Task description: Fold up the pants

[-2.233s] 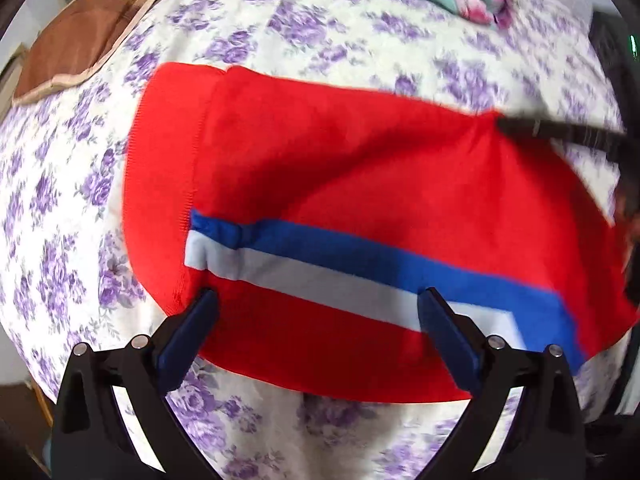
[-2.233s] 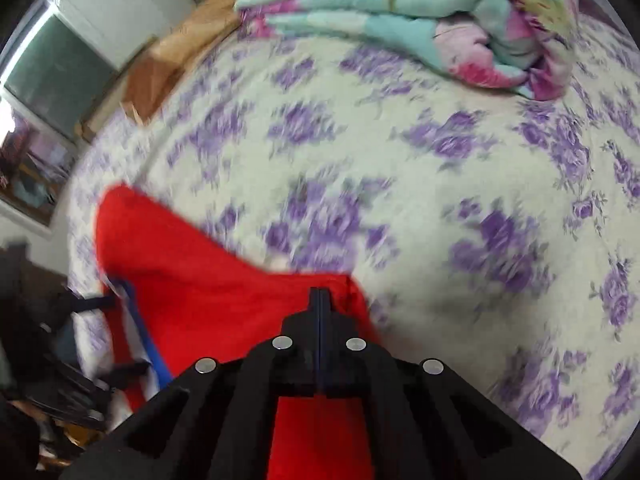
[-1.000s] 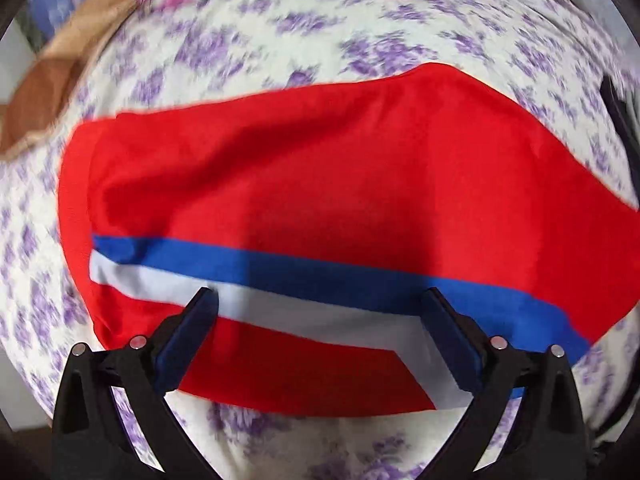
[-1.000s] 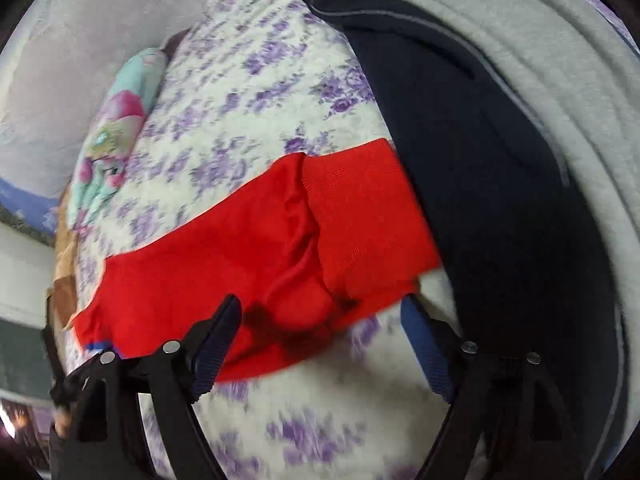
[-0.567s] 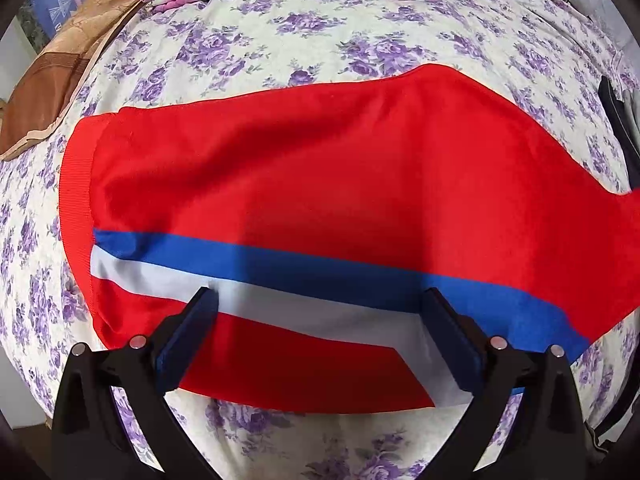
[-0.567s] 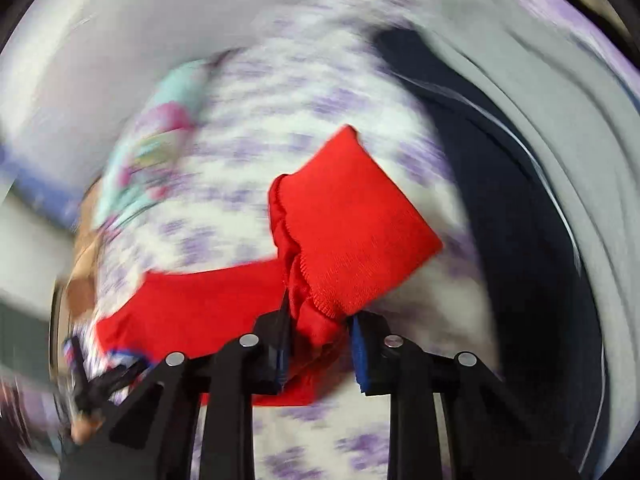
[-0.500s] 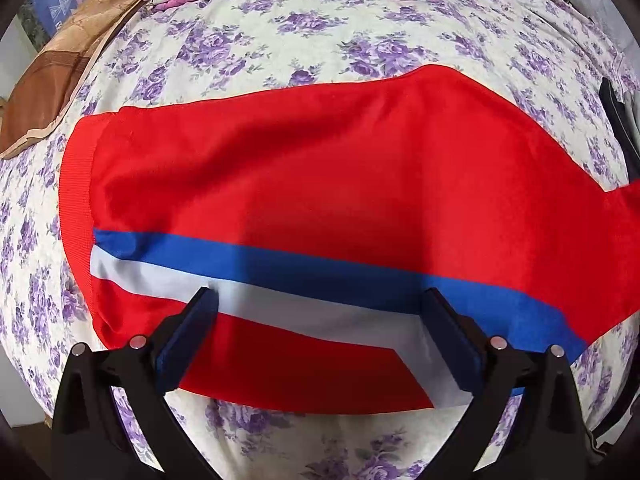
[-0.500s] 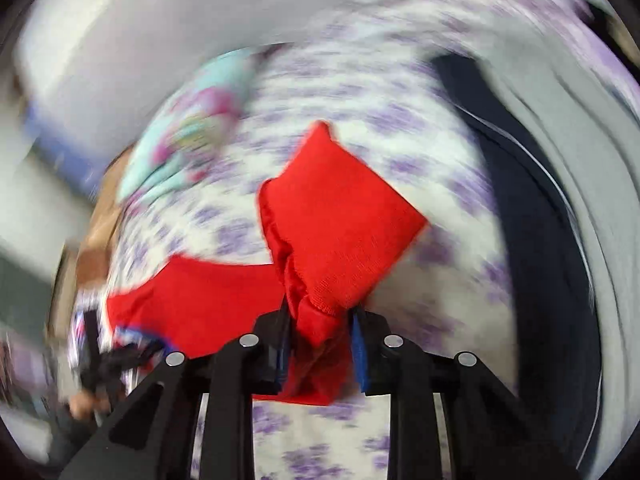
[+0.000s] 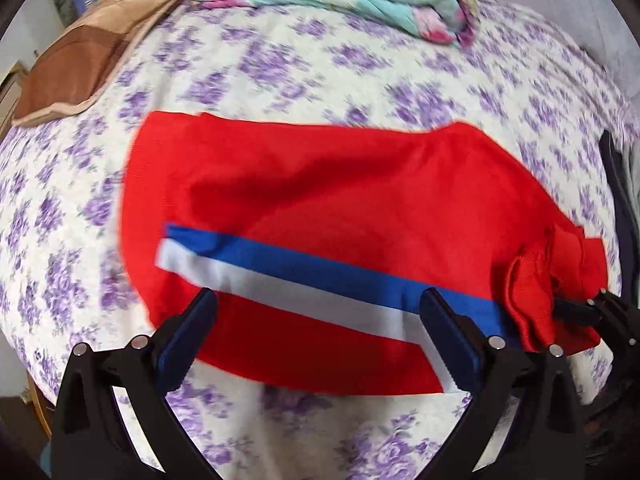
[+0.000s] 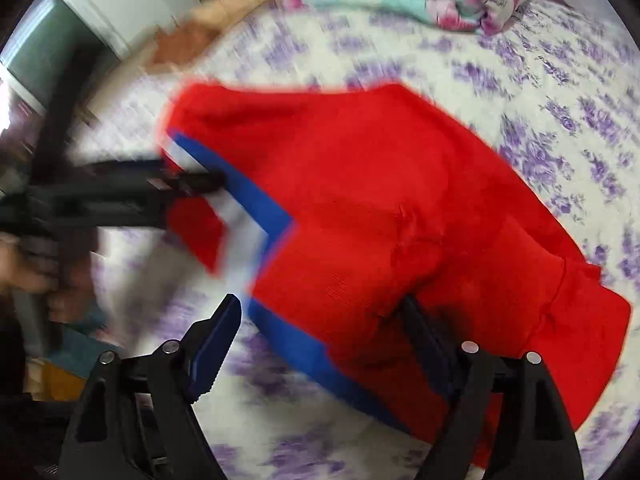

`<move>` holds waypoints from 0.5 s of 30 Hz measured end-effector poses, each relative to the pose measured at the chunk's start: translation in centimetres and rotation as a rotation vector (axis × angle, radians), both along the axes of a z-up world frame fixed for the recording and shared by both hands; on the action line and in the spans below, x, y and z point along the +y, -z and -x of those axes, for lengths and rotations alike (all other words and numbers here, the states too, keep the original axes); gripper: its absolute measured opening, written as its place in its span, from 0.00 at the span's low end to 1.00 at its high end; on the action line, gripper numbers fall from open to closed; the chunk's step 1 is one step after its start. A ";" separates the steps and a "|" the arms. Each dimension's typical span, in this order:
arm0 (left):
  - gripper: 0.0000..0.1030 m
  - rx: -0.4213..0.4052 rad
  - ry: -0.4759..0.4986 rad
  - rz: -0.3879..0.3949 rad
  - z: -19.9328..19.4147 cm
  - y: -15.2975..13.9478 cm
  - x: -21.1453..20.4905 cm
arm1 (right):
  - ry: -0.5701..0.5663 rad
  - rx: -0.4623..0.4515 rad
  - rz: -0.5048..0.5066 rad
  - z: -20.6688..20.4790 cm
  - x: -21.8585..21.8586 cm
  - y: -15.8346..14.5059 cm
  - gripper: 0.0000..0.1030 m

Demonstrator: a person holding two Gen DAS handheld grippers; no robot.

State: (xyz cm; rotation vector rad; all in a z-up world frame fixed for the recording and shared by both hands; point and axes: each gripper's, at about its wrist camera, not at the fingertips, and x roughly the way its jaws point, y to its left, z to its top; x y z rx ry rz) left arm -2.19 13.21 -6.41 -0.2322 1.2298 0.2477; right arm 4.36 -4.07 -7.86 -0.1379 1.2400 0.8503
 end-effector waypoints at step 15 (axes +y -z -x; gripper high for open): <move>0.95 0.007 0.167 0.103 -2.5 -0.1 -6.3 | 0.404 -0.018 -0.009 -6.1 -14.6 -1.5 0.49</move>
